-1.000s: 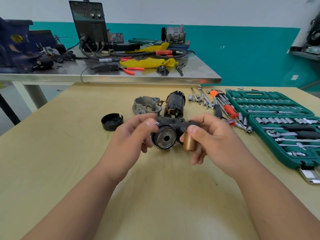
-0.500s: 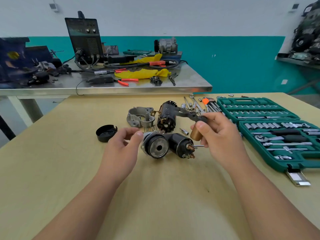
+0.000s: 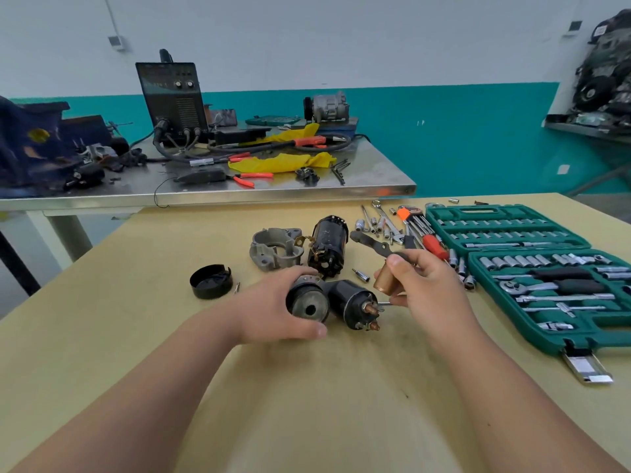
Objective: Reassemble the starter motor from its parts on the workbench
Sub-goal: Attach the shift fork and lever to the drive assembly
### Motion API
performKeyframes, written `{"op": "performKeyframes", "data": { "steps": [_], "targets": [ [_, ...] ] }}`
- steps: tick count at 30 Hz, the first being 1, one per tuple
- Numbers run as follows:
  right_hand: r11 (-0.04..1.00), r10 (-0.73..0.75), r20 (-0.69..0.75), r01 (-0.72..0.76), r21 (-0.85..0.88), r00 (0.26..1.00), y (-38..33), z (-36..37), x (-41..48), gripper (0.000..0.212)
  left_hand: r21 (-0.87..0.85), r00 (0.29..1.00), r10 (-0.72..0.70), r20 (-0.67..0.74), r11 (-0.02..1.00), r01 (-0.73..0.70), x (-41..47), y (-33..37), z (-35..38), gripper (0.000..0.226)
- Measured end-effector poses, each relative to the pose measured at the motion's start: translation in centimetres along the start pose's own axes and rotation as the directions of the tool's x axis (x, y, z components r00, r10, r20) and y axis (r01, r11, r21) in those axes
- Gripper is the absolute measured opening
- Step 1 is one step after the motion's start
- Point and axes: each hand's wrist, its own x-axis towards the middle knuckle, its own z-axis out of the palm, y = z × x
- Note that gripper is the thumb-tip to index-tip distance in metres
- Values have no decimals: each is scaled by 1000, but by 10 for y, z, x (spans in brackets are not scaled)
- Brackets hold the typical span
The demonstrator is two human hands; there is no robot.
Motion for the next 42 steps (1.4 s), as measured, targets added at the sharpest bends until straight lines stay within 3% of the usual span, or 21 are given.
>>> {"op": "performKeyframes", "data": {
  "steps": [4, 8, 10, 15, 20, 21, 24, 26, 28, 32, 35, 37, 40, 42],
  "targets": [
    [999, 4, 1, -4, 41, 1000, 2, 1, 0, 6, 183, 988, 104, -113, 980, -82, -11, 0, 16, 73],
    [998, 18, -26, -16, 53, 1000, 3, 0, 1, 6, 296, 983, 171, -61, 944, -146, -22, -7, 32, 89],
    [999, 18, -27, -17, 36, 999, 4, 0, 1, 5, 239, 984, 165, -65, 960, -146, -22, -9, 36, 85],
    [1000, -8, -32, 8, 1, 999, 4, -3, 0, 5, 143, 956, 205, -210, 974, -178, -25, -16, 35, 38],
    [1000, -11, -40, 12, 18, 999, 4, -3, 0, 10, -297, 949, -40, -314, 953, -58, -27, -27, 16, 32],
    [1000, -2, -45, 4, 30, 999, 3, -2, 0, 9, -269, 925, -94, -367, 963, -9, -18, -28, 14, 30],
    [997, 35, -57, -31, 69, 998, 2, 1, 2, 10, 132, 886, -150, -439, 964, 229, 23, -21, 10, 48],
    [994, 52, -59, -45, 104, 997, 2, 2, 1, 10, 310, 900, -147, -410, 906, 289, 47, -18, 10, 60],
    [988, 65, -65, -55, 143, 996, 2, 2, 0, 9, 406, 912, -118, -393, 867, 288, 62, -18, 11, 56],
    [987, 57, -39, -50, 155, 998, 2, 1, 0, 9, 430, 922, -80, -379, 867, 252, 67, -20, 17, 36],
    [983, 25, -22, -20, 180, 999, -4, 0, -2, 17, 183, 887, -79, -455, 966, 180, 50, -8, 9, 19],
    [967, -19, -9, 21, 255, 1000, -10, 0, -5, 20, 18, 867, 6, -499, 1000, 3, 29, 9, 3, 9],
    [894, -114, 53, 80, 441, 992, -21, 4, -12, 10, 16, 890, 246, -383, 965, -260, -3, 46, 9, 15],
    [849, -148, 86, 82, 521, 985, -28, 8, -18, 11, 2, 869, 311, -384, 942, -336, -13, 59, 19, 17]
  ]
}}
